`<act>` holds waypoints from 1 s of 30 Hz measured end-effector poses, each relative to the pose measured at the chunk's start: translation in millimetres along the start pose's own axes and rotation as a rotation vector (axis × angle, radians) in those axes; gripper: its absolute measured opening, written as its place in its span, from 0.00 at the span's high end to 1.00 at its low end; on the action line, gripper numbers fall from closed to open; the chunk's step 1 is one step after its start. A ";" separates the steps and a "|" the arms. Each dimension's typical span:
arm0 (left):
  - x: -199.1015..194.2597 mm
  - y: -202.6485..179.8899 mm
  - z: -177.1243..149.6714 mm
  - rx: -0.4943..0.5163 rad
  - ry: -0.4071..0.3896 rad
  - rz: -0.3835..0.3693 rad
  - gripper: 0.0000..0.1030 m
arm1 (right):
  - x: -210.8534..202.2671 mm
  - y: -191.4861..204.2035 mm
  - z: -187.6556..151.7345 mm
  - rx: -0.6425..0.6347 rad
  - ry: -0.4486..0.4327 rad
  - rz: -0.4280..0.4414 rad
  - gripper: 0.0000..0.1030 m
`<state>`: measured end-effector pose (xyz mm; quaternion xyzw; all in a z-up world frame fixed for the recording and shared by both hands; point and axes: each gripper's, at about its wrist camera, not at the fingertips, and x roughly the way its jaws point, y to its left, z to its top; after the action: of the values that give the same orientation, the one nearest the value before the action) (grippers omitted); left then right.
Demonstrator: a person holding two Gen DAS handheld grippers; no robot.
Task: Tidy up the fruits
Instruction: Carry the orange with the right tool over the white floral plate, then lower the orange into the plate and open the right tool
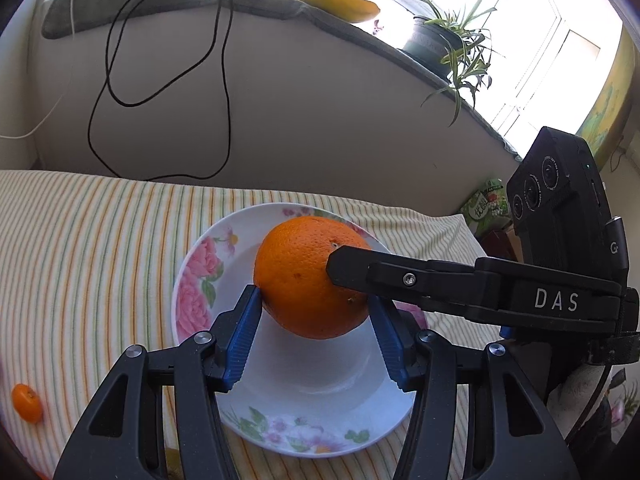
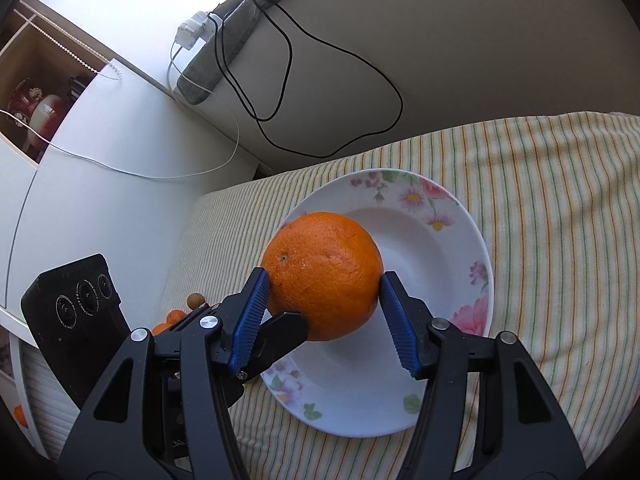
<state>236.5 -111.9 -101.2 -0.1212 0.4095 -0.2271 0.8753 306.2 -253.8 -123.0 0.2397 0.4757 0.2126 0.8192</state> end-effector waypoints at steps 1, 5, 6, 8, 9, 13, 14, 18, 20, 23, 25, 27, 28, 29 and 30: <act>1.9 -0.7 0.9 0.008 0.001 0.010 0.47 | 1.6 -0.1 2.3 -0.002 0.000 -0.005 0.42; 6.2 -5.7 1.3 0.040 -0.005 0.048 0.48 | 10.0 3.2 6.9 -0.034 0.010 -0.052 0.42; 6.4 -3.8 2.4 0.032 -0.005 0.043 0.48 | 12.3 5.0 7.7 -0.050 0.012 -0.064 0.42; 6.6 -1.9 4.0 0.023 -0.005 0.035 0.49 | 13.4 7.3 9.6 -0.064 0.007 -0.080 0.42; 6.5 -2.3 4.5 0.025 -0.006 0.035 0.49 | 13.7 6.9 11.1 -0.061 0.009 -0.078 0.42; 3.5 -4.9 4.8 0.041 -0.015 0.048 0.49 | 13.2 4.0 12.4 -0.047 0.009 -0.071 0.42; 2.5 -4.9 5.7 0.041 -0.021 0.051 0.48 | 12.7 5.1 12.4 -0.052 0.005 -0.075 0.42; -2.9 -7.3 3.3 0.069 -0.023 0.066 0.47 | 5.5 10.0 12.1 -0.076 -0.027 -0.117 0.34; -5.1 -7.6 1.4 0.072 -0.022 0.071 0.47 | -0.4 8.1 9.7 -0.075 -0.036 -0.120 0.31; -11.9 -6.9 -1.6 0.067 -0.025 0.068 0.47 | -8.2 6.7 8.4 -0.067 -0.052 -0.122 0.31; -17.7 -8.0 -3.9 0.070 -0.028 0.067 0.47 | -13.4 6.2 6.7 -0.059 -0.059 -0.118 0.31; -25.2 -10.6 -7.3 0.081 -0.034 0.072 0.47 | -18.2 7.4 4.0 -0.057 -0.066 -0.115 0.31; -29.1 -11.9 -9.1 0.086 -0.037 0.075 0.47 | -20.8 9.2 2.3 -0.061 -0.070 -0.118 0.31; -33.6 -13.1 -11.0 0.091 -0.040 0.078 0.46 | -24.1 10.8 0.2 -0.066 -0.077 -0.122 0.31; -37.6 -14.7 -12.6 0.096 -0.042 0.081 0.45 | -27.3 13.4 -1.9 -0.072 -0.084 -0.127 0.31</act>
<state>201.2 -106.3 -78.4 -0.0673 0.3842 -0.2083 0.8969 290.4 -258.6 -97.4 0.1880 0.4473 0.1670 0.8583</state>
